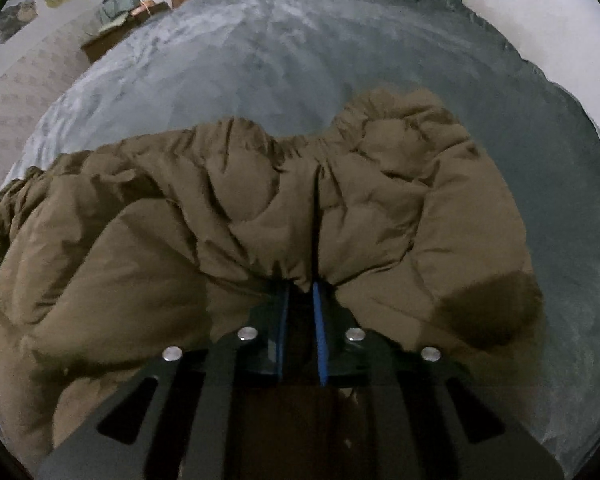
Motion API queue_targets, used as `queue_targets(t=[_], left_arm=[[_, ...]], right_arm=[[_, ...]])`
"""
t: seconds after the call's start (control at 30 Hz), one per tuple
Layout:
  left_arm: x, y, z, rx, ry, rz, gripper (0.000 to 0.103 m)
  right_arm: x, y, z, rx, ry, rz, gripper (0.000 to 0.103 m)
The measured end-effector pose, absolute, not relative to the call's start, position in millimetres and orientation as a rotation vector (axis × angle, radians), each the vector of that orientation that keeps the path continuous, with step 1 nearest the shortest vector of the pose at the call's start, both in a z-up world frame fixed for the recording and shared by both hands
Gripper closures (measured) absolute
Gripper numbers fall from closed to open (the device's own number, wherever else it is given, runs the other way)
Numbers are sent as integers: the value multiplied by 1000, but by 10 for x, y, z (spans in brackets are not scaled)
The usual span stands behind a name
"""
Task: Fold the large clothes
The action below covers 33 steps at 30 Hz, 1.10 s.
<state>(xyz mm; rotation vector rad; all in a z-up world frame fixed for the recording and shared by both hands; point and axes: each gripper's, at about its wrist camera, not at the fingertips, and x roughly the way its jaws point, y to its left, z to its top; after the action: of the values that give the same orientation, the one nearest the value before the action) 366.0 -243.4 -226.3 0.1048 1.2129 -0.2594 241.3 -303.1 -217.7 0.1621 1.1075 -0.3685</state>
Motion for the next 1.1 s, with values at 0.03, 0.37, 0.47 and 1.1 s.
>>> queue_targets(t=[0.03,0.37,0.47,1.1], left_arm=[[3725,-2432,-2303,93,1230,-260,96],[3926,-2248,-2518,75,1267,-291,101],[3973,-2383,-2526,96,1263,-278,101],[3201,-2475,-1900,122,1047,-221,21]], right_arm=[[2463,-3072,-2223,176,1122,-367,95],[2515,-3094,-2404,149,1164,-370,96],[2544,-3085,-2387,142,1165,-375,96],[1905,-2658,-1769,107,984,-339,47]])
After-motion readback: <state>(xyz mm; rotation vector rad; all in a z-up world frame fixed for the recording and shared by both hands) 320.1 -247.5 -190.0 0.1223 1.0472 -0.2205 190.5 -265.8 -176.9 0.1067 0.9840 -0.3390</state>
